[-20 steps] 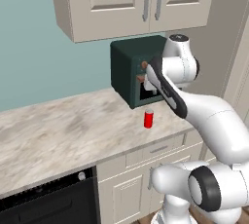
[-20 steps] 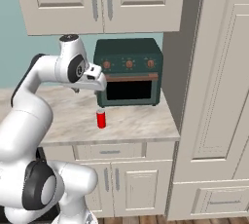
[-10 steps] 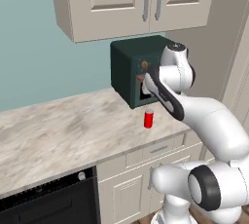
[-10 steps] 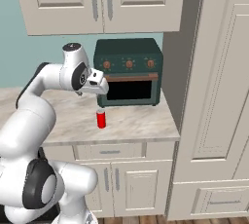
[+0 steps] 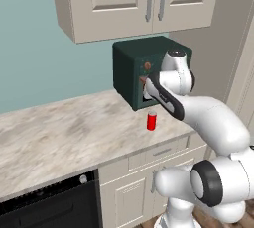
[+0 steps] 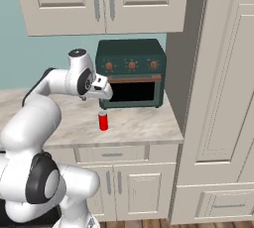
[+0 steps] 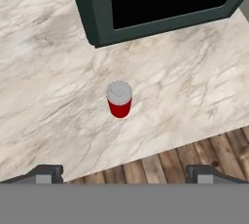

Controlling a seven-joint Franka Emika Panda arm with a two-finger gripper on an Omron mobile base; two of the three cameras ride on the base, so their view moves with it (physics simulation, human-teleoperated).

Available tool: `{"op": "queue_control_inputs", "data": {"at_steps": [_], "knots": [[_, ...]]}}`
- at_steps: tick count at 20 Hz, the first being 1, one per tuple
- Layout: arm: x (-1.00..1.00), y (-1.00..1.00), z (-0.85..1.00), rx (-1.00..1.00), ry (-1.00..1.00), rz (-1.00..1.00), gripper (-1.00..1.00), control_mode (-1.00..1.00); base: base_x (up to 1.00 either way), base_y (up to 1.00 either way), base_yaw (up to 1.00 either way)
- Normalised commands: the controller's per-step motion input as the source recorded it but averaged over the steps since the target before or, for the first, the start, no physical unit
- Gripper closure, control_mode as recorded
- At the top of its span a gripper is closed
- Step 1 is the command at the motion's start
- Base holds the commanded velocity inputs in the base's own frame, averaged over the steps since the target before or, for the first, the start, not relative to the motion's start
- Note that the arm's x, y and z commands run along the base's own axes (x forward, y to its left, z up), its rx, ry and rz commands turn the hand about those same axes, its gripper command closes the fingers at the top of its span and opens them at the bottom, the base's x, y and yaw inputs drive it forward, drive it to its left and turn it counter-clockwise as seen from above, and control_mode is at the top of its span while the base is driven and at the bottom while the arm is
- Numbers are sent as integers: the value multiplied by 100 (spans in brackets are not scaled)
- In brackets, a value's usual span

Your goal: Four empty soda cans are scattered around the kitchen. Gather all the cans and cluster them next to the stove for recycling.

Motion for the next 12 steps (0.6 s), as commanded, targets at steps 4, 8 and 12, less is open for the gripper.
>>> {"op": "queue_control_inputs", "data": {"at_steps": [4, 8, 12], "knots": [[26, 0, -18, 0, 0, 0, -100, -100, 0, 0, 0], [29, 0, -13, 0, 0, 0, -100, -100, 0, 0, 0], [28, 0, -13, 0, 0, 0, -100, -100, 0, 0, 0]]}}
